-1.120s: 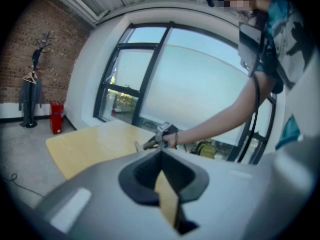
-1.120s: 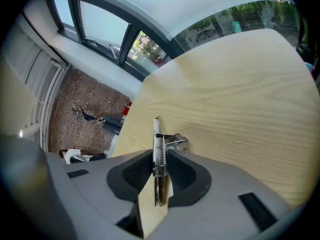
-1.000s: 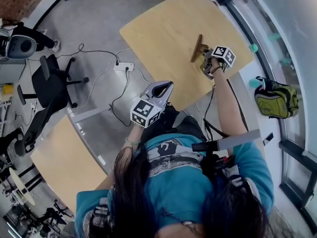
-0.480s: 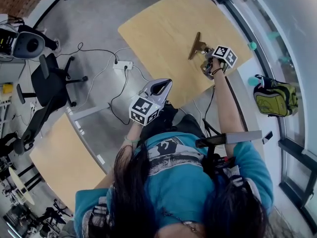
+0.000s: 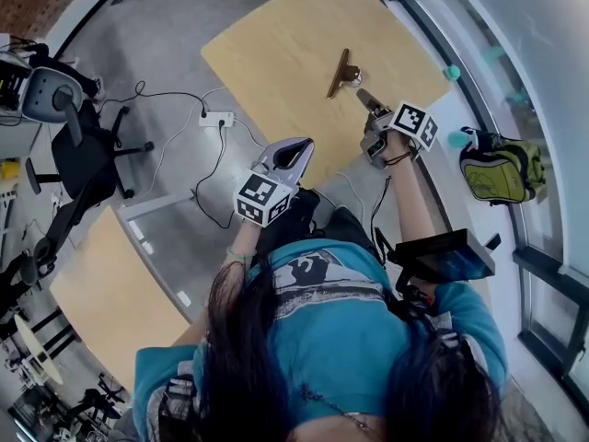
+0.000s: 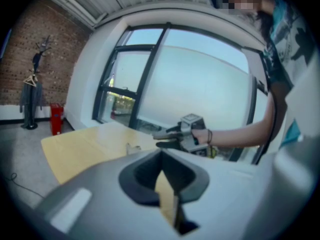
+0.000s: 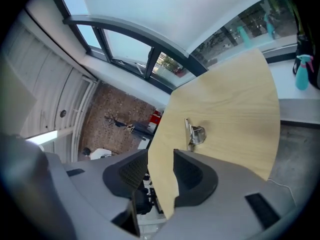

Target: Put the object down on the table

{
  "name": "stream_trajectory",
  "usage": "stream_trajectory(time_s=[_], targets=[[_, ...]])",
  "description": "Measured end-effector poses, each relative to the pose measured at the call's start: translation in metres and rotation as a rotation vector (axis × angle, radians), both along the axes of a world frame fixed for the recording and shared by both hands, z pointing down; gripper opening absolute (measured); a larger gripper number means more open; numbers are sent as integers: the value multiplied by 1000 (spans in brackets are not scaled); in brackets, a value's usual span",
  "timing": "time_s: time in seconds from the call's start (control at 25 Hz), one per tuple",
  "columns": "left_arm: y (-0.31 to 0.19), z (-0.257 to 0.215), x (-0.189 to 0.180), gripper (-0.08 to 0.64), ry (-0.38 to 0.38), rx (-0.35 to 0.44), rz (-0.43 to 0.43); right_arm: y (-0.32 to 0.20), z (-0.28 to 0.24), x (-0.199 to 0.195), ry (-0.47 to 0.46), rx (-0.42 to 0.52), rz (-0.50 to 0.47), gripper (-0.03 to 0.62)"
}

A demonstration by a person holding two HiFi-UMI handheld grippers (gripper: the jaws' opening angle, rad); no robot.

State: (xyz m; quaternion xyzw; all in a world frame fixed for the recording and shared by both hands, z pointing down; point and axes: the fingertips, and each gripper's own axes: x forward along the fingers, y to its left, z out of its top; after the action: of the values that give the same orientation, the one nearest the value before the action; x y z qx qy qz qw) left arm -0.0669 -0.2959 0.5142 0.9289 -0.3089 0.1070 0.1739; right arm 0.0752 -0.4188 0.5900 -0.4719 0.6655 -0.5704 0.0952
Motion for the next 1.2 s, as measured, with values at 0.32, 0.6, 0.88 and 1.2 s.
stream_trajectory(time_s=[0.32,0.6,0.88,1.2], targets=[[37,-3,43,3,45,-6,-61,108,-39,-2,4,54,-150,143],[104,-7,81,3,59,-3,-163,191,-57,28,-12,85,-229,62],[161,10,90,3,32,-52,-232,247,-43,31,-19,33,-319,26],[190,5,63,3,15,-57,-328,279,-27,11,-21,-20,-387,18]])
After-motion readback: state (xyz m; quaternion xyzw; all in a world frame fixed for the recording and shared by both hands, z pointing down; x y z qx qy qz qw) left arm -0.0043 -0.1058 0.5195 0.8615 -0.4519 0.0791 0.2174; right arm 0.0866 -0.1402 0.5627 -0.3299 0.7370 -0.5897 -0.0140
